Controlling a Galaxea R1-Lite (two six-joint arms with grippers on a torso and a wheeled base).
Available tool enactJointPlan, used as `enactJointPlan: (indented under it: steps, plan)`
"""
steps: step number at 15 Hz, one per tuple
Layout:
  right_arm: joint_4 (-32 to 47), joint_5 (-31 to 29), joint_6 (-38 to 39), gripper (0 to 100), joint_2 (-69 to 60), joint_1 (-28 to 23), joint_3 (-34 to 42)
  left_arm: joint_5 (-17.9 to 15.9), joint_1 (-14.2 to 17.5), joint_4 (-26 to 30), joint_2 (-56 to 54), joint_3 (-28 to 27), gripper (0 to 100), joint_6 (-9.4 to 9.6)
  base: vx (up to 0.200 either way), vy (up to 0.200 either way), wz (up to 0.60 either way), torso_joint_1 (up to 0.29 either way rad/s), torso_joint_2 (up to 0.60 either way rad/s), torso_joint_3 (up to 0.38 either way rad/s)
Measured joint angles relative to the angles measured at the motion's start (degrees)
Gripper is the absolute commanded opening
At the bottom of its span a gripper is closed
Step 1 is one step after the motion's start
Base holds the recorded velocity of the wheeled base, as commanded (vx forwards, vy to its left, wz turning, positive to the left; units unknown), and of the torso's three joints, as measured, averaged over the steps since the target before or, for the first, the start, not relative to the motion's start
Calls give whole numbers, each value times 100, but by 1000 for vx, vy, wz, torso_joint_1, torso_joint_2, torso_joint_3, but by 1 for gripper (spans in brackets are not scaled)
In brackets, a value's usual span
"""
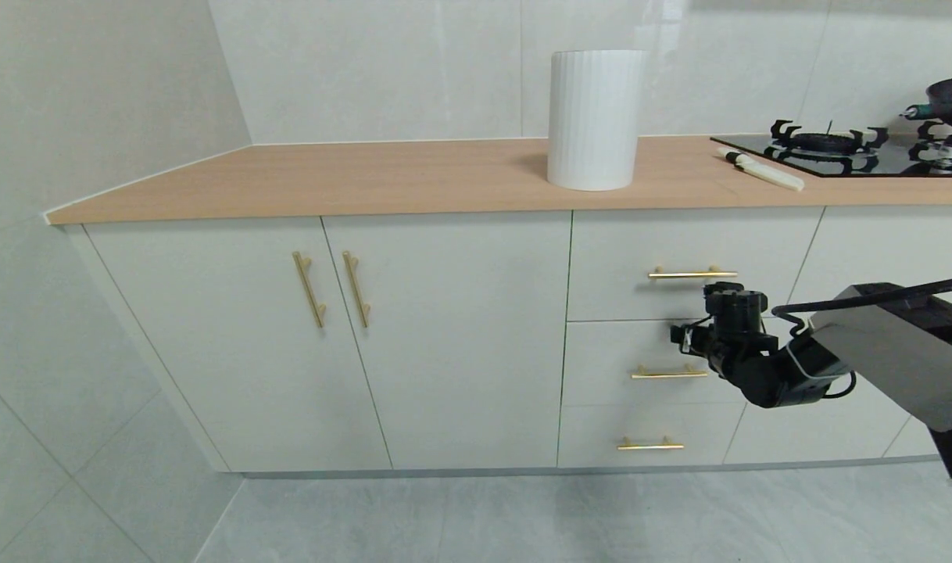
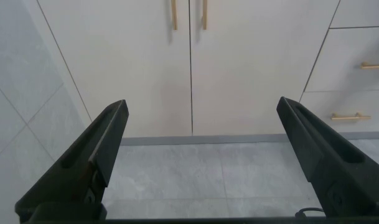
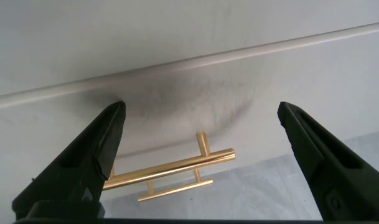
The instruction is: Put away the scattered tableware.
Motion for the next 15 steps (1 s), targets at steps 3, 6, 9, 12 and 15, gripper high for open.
enactJointPlan:
  steps: [3, 6, 9, 12, 15]
  plan:
    - [-93, 37, 15, 100, -461, 9, 544, 0, 0, 0, 0, 0, 100, 2, 0, 0, 0, 0, 0, 0]
    - [-1007, 1, -32, 100, -1373, 38, 1908, 0, 0, -2, 0, 0, 100, 0, 0, 0, 0, 0, 0, 0]
    - [-1848, -163, -297, 100, -2754, 132, 3444, 0, 0, -2, 0, 0, 100, 2, 0, 0, 0, 0, 0, 0]
    - [-2121, -221, -862, 100, -4504, 196, 4673, 2, 0, -2, 0, 0, 100, 2, 0, 0, 0, 0, 0, 0]
    - [-2078, -262, -1315, 100, -6295, 232, 5753, 0, 0, 0, 0, 0, 100, 0, 0, 0, 0, 0, 0, 0]
